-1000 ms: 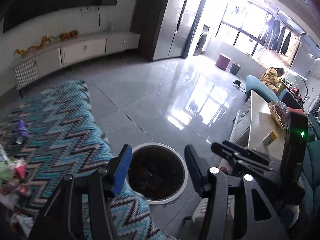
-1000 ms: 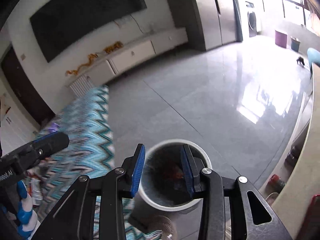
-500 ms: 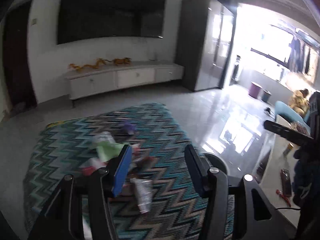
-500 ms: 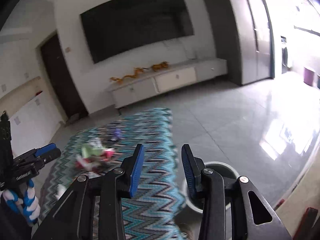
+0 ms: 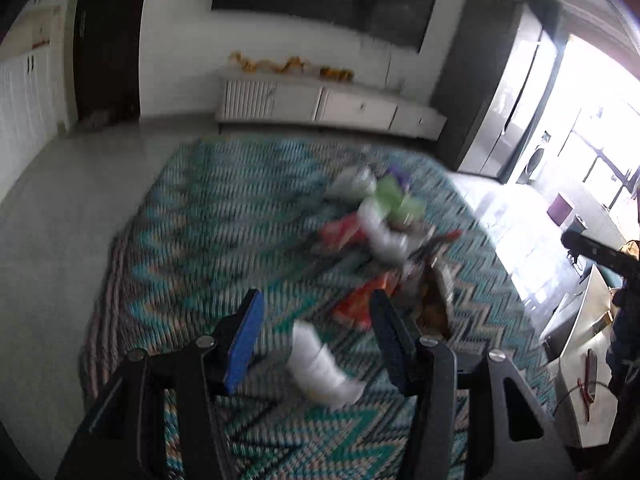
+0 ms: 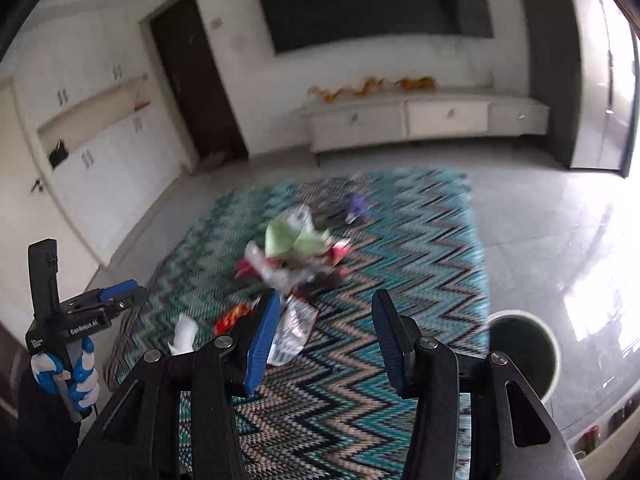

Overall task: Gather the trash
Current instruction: 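Move both grippers back over the blanket toward the remaining trash, then grasp the white tissue with the left gripper while the right grasps the white-printed wrapper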

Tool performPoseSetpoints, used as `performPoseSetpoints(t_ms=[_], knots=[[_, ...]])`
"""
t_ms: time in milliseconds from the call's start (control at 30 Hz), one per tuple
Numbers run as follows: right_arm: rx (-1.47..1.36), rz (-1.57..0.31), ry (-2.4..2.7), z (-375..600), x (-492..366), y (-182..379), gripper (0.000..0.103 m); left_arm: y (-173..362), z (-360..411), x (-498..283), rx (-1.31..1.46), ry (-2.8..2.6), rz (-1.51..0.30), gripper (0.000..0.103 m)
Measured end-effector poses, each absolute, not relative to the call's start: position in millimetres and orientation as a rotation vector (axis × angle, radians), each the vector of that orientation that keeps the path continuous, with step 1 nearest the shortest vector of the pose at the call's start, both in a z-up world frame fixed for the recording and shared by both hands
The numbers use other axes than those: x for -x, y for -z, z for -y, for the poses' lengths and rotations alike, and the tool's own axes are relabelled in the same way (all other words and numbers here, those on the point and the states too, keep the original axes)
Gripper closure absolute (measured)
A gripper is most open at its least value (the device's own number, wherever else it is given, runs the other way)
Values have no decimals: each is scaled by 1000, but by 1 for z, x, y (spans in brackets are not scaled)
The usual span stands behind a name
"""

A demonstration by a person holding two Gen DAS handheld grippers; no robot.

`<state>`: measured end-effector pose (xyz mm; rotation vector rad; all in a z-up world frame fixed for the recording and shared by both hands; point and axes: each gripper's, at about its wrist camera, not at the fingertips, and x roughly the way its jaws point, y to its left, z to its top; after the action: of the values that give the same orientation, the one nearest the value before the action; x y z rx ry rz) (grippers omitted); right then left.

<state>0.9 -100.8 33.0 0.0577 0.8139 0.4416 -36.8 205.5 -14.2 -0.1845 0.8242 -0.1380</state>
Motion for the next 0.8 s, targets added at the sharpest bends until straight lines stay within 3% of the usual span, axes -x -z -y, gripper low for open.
performPoseSetpoints(t_ms=[200, 533, 633, 800], knots=[[-3, -936, -486, 60, -23, 14, 49, 59, -196, 37, 212, 140, -899, 50], [4, -1083, -491, 30, -64, 79, 47, 82, -185, 29, 197, 138, -935, 53], [-19, -1099, -516, 28, -67, 87, 50, 87, -180, 24, 203, 145, -950, 63], [-65, -1103, -571, 28, -64, 92, 65, 91, -175, 23, 211, 149, -955, 81]])
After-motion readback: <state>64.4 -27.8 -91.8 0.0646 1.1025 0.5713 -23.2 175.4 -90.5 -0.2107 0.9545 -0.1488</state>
